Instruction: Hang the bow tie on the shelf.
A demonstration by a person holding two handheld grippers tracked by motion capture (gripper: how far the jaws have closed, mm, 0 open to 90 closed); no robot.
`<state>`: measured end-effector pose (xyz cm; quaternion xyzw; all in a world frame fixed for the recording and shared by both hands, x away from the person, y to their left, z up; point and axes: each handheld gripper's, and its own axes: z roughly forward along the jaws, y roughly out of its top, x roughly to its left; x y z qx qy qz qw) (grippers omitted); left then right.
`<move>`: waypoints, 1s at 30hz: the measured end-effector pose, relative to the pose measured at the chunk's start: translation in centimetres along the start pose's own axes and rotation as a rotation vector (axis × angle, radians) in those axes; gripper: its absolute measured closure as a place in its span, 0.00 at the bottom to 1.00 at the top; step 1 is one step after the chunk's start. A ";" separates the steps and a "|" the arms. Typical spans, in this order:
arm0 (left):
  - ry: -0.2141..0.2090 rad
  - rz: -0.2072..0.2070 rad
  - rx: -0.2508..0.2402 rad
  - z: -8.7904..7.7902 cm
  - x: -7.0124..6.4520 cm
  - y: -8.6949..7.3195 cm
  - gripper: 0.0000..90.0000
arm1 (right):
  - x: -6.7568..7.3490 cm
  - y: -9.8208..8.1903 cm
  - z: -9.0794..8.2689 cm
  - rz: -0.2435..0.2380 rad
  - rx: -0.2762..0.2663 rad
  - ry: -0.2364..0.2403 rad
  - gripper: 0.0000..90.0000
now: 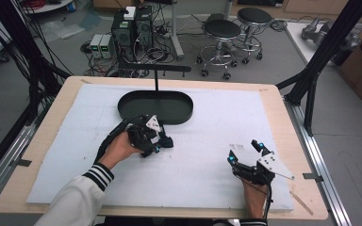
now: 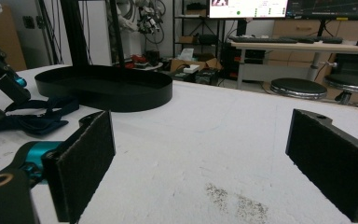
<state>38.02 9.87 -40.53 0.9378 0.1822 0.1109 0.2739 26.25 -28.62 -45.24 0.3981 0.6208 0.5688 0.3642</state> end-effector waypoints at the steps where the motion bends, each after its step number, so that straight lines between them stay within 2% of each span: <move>1: 0.002 0.000 0.006 0.0 0.1 0.0 0.58 | 0.0 0.0 0.0 0.002 0.001 0.000 0.08; 6: 0.017 -0.010 0.033 0.2 0.2 0.0 0.64 | 0.0 0.0 0.0 0.003 0.002 0.000 0.08; 13: 0.016 -0.010 0.055 0.6 0.1 0.1 0.65 | 0.0 0.0 0.0 0.003 0.000 0.000 0.08; 18: 0.024 0.018 0.092 0.9 -0.1 0.7 0.67 | 0.0 0.0 0.0 0.006 0.000 0.001 0.08; 21: 0.024 0.041 0.103 1.0 -0.2 1.1 0.75 | 0.0 0.0 0.0 0.006 -0.001 0.003 0.08; 23: 0.033 0.049 0.116 1.3 -0.3 1.2 0.72 | 0.0 0.0 -0.1 0.010 -0.001 0.001 0.08; 25: 0.019 0.054 0.140 1.5 -0.3 1.1 0.72 | -0.1 0.0 0.0 0.005 -0.005 -0.001 0.08; 28: 0.019 0.047 0.143 1.7 -0.3 1.1 0.70 | 0.0 0.0 -0.1 0.012 -0.003 0.000 0.08; 30: 0.005 0.038 0.142 1.7 -0.2 1.0 0.72 | 0.0 0.0 -0.1 0.011 -0.004 0.000 0.08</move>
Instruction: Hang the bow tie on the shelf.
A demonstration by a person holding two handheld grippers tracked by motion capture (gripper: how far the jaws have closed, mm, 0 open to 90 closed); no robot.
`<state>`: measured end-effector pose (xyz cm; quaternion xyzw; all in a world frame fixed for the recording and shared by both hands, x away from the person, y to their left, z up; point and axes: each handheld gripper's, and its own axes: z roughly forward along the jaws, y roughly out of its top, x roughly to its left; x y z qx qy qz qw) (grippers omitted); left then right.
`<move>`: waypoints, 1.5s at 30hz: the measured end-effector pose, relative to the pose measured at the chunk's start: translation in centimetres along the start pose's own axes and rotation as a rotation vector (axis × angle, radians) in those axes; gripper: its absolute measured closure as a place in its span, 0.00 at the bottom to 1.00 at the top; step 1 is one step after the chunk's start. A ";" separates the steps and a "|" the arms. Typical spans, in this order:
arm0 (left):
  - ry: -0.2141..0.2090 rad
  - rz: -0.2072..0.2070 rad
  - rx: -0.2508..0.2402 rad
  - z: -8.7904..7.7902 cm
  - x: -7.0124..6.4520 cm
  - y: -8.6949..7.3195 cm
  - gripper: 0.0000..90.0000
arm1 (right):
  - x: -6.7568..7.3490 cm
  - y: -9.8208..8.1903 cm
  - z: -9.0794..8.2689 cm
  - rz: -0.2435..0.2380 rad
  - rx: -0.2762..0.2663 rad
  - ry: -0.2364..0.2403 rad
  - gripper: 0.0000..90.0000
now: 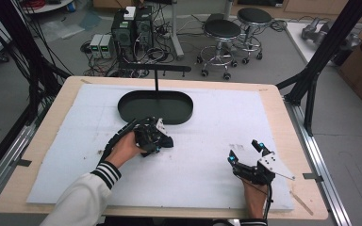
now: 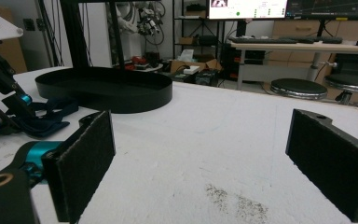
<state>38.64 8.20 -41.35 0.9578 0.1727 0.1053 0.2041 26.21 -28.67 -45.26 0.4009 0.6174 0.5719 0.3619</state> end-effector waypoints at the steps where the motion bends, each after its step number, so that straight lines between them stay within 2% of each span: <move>1: -0.010 -0.002 -0.003 0.0 0.0 0.0 0.75 | 0.0 0.0 0.0 0.000 0.000 0.001 0.08; 4: -0.007 -0.001 -0.002 0.0 -0.1 0.0 0.81 | 0.0 0.0 0.0 0.000 0.000 0.000 0.08; 8: -0.005 -0.014 -0.011 0.0 -0.1 0.0 0.82 | 0.0 0.0 0.0 0.000 0.001 0.000 0.08; 12: -0.008 -0.029 -0.059 -0.1 -0.1 -0.3 0.82 | 0.0 0.0 0.0 0.000 -0.001 0.000 0.08; 17: 0.008 -0.018 -0.096 -0.6 -0.2 -0.4 0.83 | 0.0 0.0 0.0 0.000 0.000 0.000 0.08; 30: 0.066 -0.065 -0.319 -3.5 0.4 -0.6 0.83 | 0.0 0.0 0.0 0.003 0.003 0.000 0.08; 37: 0.106 -0.066 -0.417 -5.1 1.0 -1.3 0.83 | 0.0 0.0 0.0 0.002 0.003 0.000 0.08; 42: 0.090 -0.095 -0.499 -5.9 1.6 -1.8 0.83 | 0.0 0.0 0.0 0.000 0.004 0.001 0.08; 45: 0.093 -0.105 -0.524 -6.2 1.9 -2.0 0.83 | 0.0 0.0 0.0 -0.001 0.004 0.001 0.08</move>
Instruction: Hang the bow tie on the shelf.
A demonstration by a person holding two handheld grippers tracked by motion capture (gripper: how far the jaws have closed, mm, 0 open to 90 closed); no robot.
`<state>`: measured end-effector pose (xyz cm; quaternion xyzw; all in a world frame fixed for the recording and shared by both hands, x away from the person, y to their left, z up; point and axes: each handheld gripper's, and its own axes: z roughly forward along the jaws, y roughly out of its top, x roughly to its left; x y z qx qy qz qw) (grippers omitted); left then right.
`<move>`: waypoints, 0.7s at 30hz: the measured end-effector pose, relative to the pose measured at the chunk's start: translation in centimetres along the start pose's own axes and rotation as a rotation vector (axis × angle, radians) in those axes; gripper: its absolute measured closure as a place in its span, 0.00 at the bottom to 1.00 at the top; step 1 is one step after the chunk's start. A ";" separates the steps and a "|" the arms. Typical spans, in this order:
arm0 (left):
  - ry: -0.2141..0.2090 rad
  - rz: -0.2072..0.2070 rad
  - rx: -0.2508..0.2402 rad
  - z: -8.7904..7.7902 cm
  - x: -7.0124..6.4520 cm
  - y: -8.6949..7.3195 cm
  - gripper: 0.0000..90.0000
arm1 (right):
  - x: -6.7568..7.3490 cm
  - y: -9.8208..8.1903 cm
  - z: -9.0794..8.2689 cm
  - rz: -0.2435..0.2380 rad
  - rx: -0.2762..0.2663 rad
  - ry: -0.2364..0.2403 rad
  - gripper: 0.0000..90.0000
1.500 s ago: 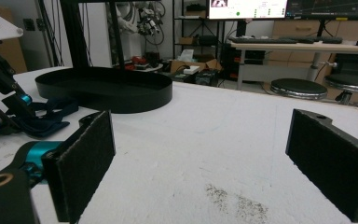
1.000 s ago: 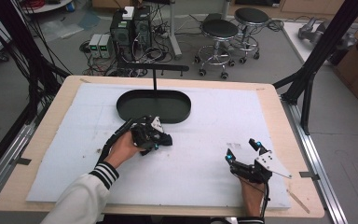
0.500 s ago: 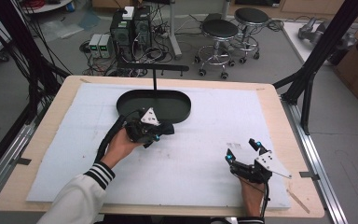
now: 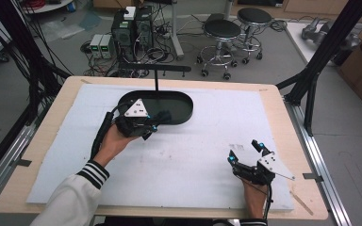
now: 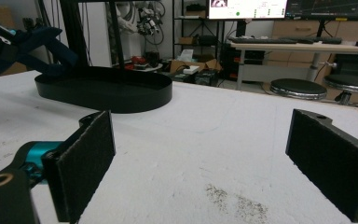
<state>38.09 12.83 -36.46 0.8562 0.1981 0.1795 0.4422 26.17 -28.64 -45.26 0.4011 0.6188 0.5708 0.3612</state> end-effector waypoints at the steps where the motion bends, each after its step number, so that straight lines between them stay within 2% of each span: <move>1: 0.006 -0.004 -0.006 -0.1 0.1 0.0 0.83 | 0.0 0.0 0.0 0.000 0.000 0.000 0.08; 8: 0.020 -0.035 -0.085 -1.0 0.8 0.0 0.83 | 0.0 0.0 0.0 -0.002 0.000 0.000 0.08; 21: 0.090 -0.085 -0.210 -3.8 3.0 0.3 0.83 | 0.0 0.0 0.0 -0.005 0.000 -0.001 0.08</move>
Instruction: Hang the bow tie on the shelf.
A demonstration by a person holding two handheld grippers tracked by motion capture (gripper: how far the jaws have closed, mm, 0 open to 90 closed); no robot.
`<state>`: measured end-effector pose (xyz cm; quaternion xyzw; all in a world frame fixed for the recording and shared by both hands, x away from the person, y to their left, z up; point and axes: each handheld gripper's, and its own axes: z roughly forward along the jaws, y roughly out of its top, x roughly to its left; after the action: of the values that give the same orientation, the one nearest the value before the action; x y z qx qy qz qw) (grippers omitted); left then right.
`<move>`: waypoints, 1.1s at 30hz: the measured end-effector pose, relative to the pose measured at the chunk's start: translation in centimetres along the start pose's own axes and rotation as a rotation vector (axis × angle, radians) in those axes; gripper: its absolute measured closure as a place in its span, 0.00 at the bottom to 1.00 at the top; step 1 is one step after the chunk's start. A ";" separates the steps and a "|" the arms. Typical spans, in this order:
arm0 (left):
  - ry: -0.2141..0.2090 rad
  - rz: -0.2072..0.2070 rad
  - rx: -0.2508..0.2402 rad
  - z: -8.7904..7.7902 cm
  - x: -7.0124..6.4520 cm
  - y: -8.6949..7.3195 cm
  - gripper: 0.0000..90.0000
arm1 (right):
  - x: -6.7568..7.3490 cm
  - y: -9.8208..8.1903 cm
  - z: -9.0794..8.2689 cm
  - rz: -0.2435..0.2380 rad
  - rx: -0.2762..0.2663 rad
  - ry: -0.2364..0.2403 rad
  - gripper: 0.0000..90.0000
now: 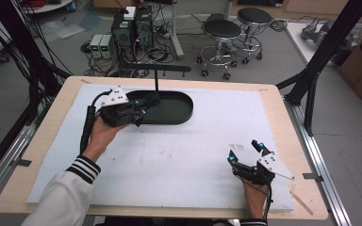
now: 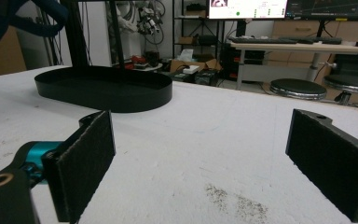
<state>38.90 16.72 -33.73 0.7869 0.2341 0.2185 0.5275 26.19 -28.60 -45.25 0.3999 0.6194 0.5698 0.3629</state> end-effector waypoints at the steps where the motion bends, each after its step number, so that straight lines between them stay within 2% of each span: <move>1: 0.005 0.000 -0.006 -0.2 0.2 0.1 0.83 | 0.0 0.0 0.0 0.000 0.000 0.000 0.08; 4: 0.013 -0.019 -0.028 -0.6 0.8 0.5 0.83 | 0.0 0.0 0.0 0.000 0.001 0.000 0.08; 11: 0.047 -0.040 -0.037 -1.7 2.5 1.2 0.83 | 0.0 0.0 0.0 0.000 0.000 0.000 0.08; 13: 0.048 -0.061 -0.048 -2.0 2.9 1.2 0.83 | 0.0 0.0 0.0 -0.001 0.001 0.000 0.08; 16: 0.060 -0.051 -0.033 -2.1 3.5 1.5 0.83 | 0.0 0.0 0.0 -0.003 0.001 -0.001 0.08; 18: 0.058 -0.057 -0.041 -2.2 3.8 1.8 0.83 | 0.0 0.0 0.0 -0.003 0.001 -0.002 0.08; 27: 0.056 -0.098 -0.037 -1.7 5.5 2.1 0.83 | 0.0 0.0 0.0 -0.004 0.002 -0.004 0.08; 29: 0.059 -0.099 -0.022 -1.4 5.8 2.1 0.83 | 0.0 0.0 0.0 -0.002 0.001 -0.004 0.08; 33: 0.062 -0.103 -0.025 -0.8 6.3 2.2 0.83 | 0.0 0.0 0.0 -0.001 0.001 -0.004 0.08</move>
<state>43.72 20.30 -30.81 0.7600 0.2874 0.2183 0.5405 26.21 -28.55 -45.25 0.4011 0.6190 0.5686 0.3642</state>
